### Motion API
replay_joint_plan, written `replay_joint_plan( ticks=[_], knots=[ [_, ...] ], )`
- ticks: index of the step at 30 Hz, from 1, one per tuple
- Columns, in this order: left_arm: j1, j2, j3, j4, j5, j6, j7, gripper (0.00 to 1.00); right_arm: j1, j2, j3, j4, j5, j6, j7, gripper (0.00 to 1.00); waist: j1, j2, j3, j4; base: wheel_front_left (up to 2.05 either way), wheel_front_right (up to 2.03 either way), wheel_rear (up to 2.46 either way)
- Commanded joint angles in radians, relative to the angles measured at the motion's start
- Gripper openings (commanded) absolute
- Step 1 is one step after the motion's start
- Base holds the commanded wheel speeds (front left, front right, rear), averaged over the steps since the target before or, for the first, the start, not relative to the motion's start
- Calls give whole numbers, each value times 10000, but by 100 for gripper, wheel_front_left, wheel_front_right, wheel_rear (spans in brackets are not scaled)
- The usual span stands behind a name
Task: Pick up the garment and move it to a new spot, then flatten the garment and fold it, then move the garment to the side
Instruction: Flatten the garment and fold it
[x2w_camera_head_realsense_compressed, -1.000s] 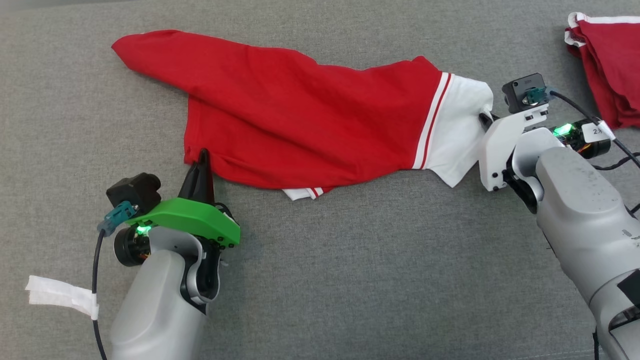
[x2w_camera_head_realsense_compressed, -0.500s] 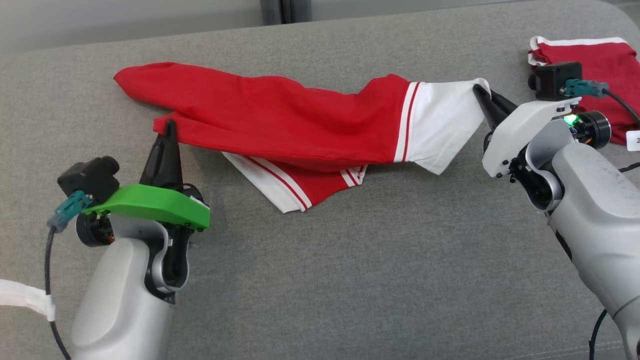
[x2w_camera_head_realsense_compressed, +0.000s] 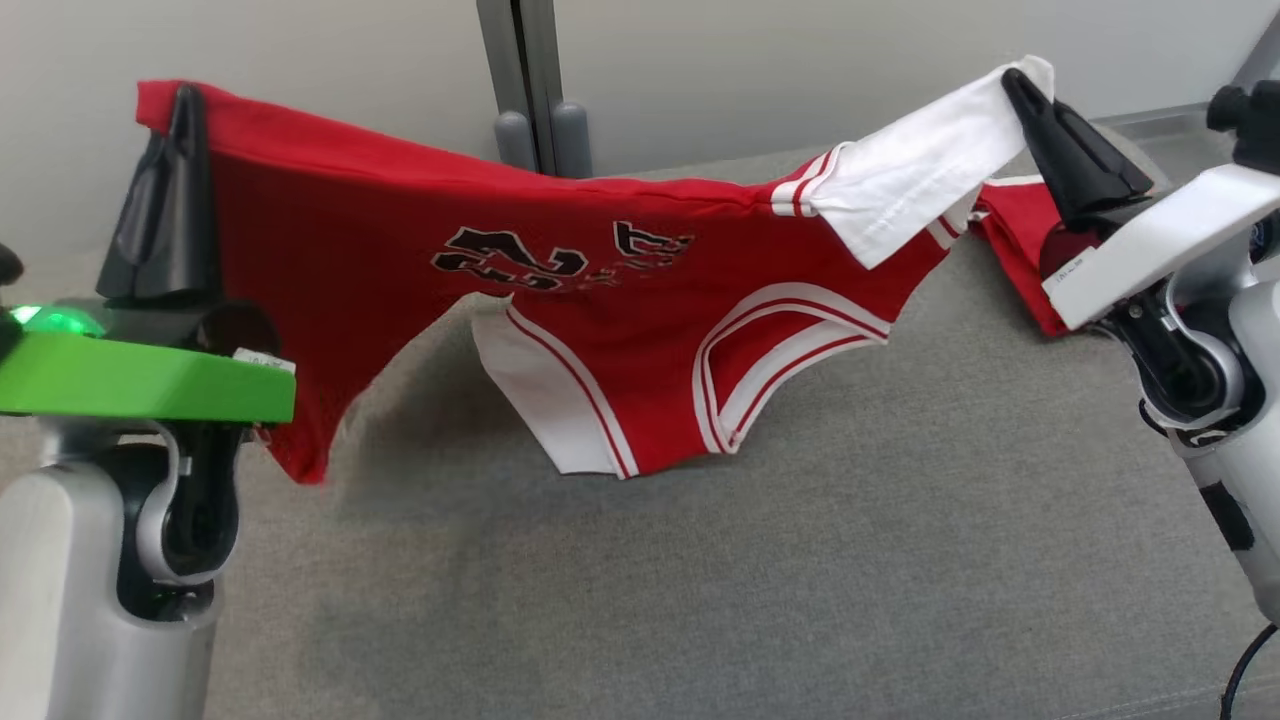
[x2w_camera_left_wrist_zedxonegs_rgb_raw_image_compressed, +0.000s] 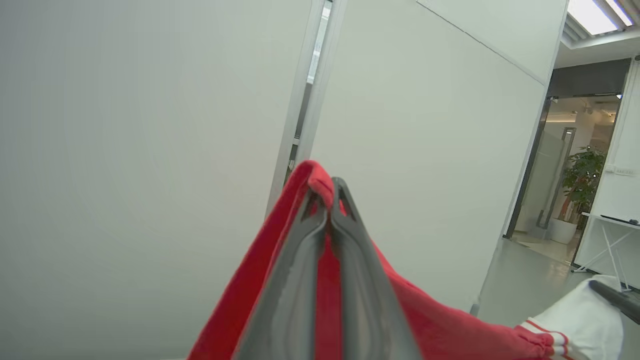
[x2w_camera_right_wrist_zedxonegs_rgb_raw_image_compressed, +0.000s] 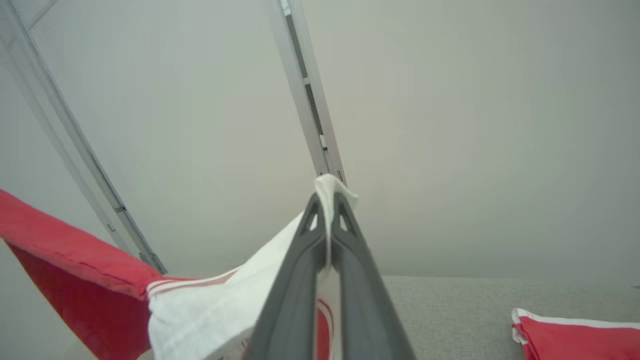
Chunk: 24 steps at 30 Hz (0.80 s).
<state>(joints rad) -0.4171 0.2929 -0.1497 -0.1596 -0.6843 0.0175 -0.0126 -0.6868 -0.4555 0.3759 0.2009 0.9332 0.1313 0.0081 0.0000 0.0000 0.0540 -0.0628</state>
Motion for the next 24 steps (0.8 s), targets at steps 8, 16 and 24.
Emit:
replay_joint_plan(
  ticks=[8, 16, 24],
  knots=[
    [-515, 747, 149, -2612, 374, 430, 1020, 0, 1270, 433, -2417, -3292, -385, -11, 1008, 0, 0, 0, -1040, -240, 0, 0, 0],
    [-993, 1253, 67, -3218, 268, 548, 2088, 0, 1921, 1665, -4304, -6175, -1683, -11, 2818, 0, 0, 0, -919, -305, 0, 0, 0],
    [-1256, 1193, -192, -1919, -68, 361, 2450, 0, 1371, 2521, -4516, -6196, -3000, -11, 4031, 0, 0, 0, 246, -287, 0, 0, 0]
  ],
)
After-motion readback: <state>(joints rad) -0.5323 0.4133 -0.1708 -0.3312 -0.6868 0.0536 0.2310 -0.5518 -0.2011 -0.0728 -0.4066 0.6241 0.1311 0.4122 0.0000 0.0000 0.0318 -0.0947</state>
